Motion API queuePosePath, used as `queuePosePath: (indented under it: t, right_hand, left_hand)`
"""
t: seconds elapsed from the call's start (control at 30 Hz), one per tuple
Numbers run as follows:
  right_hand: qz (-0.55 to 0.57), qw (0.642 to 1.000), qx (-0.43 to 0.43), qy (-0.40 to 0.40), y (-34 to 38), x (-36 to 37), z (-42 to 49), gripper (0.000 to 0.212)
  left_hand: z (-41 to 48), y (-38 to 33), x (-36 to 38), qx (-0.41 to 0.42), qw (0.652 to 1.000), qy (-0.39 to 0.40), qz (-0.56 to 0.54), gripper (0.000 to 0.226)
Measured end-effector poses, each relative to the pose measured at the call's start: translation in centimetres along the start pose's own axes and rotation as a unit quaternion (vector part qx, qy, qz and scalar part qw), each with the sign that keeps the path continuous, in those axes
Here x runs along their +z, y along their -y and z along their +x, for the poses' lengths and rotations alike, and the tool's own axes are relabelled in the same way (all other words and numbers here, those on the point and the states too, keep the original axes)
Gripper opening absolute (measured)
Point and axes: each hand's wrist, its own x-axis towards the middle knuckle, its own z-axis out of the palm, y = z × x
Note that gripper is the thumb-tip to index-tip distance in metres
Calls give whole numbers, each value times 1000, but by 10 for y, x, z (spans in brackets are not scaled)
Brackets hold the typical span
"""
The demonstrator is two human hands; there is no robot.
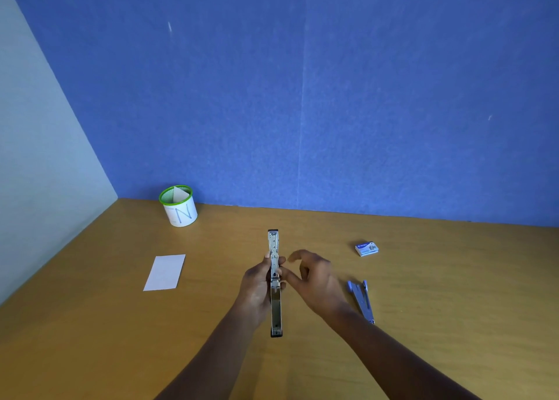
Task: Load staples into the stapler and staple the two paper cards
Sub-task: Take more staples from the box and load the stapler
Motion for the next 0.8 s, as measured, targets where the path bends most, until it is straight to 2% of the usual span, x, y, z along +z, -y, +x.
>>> queuePosePath:
  t: [0.13, 0.27, 0.57, 0.8]
  right_hand:
    - [-38, 997, -69, 14, 10, -8, 8, 37]
    - [-69, 992, -94, 37, 14, -11, 16, 49]
    - [-56, 994, -87, 29, 14, -11, 21, 39]
    - [-52, 996, -69, 35, 17, -9, 20, 42]
  left_hand:
    - [-4, -1, 5, 20, 999, -3, 37, 35]
    - [-6, -2, 9, 26, 998, -12, 48, 33]
    - [-4, -3, 9, 33, 999, -5, 36, 32]
    - [-3, -3, 8, 43, 998, -19, 33, 33]
